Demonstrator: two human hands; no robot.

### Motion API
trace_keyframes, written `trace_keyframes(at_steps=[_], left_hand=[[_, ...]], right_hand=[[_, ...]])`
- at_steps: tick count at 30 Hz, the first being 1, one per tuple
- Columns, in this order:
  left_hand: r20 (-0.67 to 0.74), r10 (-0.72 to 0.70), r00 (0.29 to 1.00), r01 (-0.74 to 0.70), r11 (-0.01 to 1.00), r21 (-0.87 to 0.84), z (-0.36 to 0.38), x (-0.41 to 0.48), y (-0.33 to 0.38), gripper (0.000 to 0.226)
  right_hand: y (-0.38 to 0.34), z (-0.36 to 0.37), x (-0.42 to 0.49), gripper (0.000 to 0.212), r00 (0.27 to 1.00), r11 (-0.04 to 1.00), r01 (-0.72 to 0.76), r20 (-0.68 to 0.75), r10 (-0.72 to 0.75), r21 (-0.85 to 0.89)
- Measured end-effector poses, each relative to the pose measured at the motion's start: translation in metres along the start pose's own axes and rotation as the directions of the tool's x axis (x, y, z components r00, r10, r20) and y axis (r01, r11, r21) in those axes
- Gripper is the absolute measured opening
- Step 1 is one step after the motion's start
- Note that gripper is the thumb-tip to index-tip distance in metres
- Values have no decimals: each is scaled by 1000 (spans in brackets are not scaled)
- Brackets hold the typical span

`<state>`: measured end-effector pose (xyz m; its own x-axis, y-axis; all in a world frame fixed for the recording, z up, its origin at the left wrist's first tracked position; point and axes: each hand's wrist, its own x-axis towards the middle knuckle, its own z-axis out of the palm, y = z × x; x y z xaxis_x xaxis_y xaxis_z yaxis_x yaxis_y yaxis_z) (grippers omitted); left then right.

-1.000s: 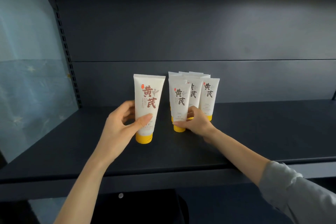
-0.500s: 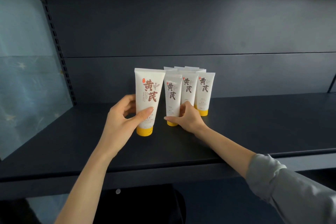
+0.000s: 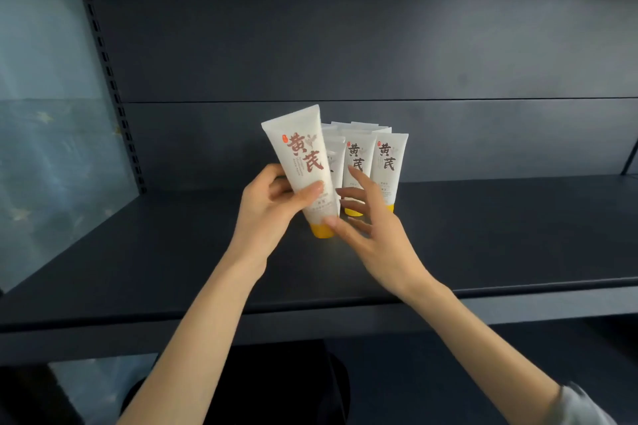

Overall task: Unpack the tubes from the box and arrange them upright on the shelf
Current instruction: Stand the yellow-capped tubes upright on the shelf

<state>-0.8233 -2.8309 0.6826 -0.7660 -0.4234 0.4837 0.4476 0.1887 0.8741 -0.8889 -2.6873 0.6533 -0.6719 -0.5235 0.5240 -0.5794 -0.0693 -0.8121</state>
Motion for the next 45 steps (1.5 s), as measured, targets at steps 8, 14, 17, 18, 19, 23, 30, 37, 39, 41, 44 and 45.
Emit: trace_keyframes(at_steps=[8, 14, 17, 18, 19, 23, 30, 37, 39, 41, 44, 45], left_hand=[[55, 39, 998, -41, 998, 41, 24, -9, -7, 28], [-8, 91, 996, -90, 989, 117, 30, -12, -12, 32], [13, 100, 995, -101, 981, 167, 27, -14, -9, 30], [47, 91, 995, -98, 979, 178, 24, -14, -7, 28], [90, 78, 993, -95, 975, 199, 19, -15, -4, 30], [179, -2, 984, -102, 815, 570, -8, -18, 1, 70], [148, -48, 988, -134, 230, 964, -50, -29, -9, 80], [143, -127, 982, -117, 197, 973, -56, -35, -15, 79], [140, -131, 981, -111, 206, 972, -58, -36, -17, 77], [139, -140, 980, -106, 218, 970, -59, -36, -18, 74], [139, -147, 979, -101, 239, 966, -59, -38, -19, 71], [139, -146, 979, -101, 244, 965, -60, -39, -19, 70]], right_hand=[[1, 7, -12, 62, 981, 994, 87, -169, -98, -69], [6, 7, -11, 60, 963, 985, 100, -235, -132, -144], [4, 6, -10, 59, 966, 986, 124, -215, -146, -114], [3, 5, -8, 59, 968, 986, 127, -203, -146, -104], [3, 3, -7, 58, 971, 989, 122, -194, -137, -83], [13, -10, 9, 58, 982, 999, 19, -190, -25, -35], [45, -40, 50, 65, 978, 964, -168, -157, 137, -206], [64, -39, 66, 60, 963, 935, -260, -135, 233, -241], [66, -37, 65, 55, 968, 934, -245, -113, 223, -260], [67, -35, 64, 56, 974, 931, -224, -101, 203, -289], [68, -34, 64, 58, 975, 926, -219, -113, 193, -308], [69, -34, 64, 57, 974, 926, -223, -118, 196, -305]])
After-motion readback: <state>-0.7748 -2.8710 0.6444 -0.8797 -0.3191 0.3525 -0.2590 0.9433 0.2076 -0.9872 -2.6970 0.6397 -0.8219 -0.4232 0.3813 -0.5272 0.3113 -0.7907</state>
